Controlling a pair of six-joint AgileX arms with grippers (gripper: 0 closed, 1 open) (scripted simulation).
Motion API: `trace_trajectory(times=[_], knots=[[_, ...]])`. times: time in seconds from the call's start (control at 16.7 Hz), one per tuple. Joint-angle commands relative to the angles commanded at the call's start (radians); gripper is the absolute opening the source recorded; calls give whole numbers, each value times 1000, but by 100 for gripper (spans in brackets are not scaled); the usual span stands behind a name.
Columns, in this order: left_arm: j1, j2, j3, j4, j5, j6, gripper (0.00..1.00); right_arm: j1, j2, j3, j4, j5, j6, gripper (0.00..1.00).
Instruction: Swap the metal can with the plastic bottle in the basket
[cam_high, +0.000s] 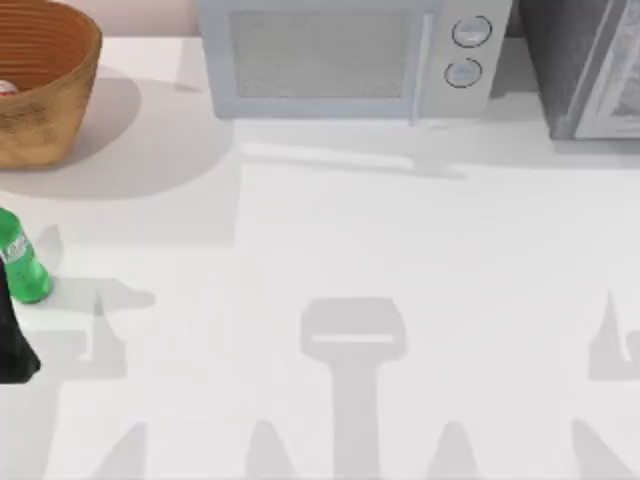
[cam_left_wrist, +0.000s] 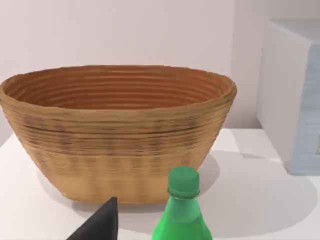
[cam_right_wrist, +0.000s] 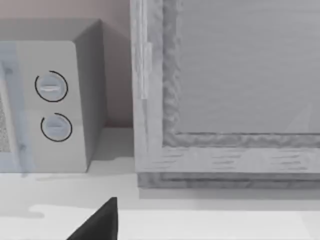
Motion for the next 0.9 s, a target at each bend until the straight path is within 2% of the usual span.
trace_trajectory(times=[0.24,0.48,0.66,0.9], knots=[[4,25,11,-19,0,0,100,0,0,0,0,0,0,100],[23,184,124,-117,10,6,100,0,0,0,0,0,0,100],[40,368,295,-216,29,20,100,0,0,0,0,0,0,100],[66,677,611,-373,66,45,100,0,0,0,0,0,0,100]])
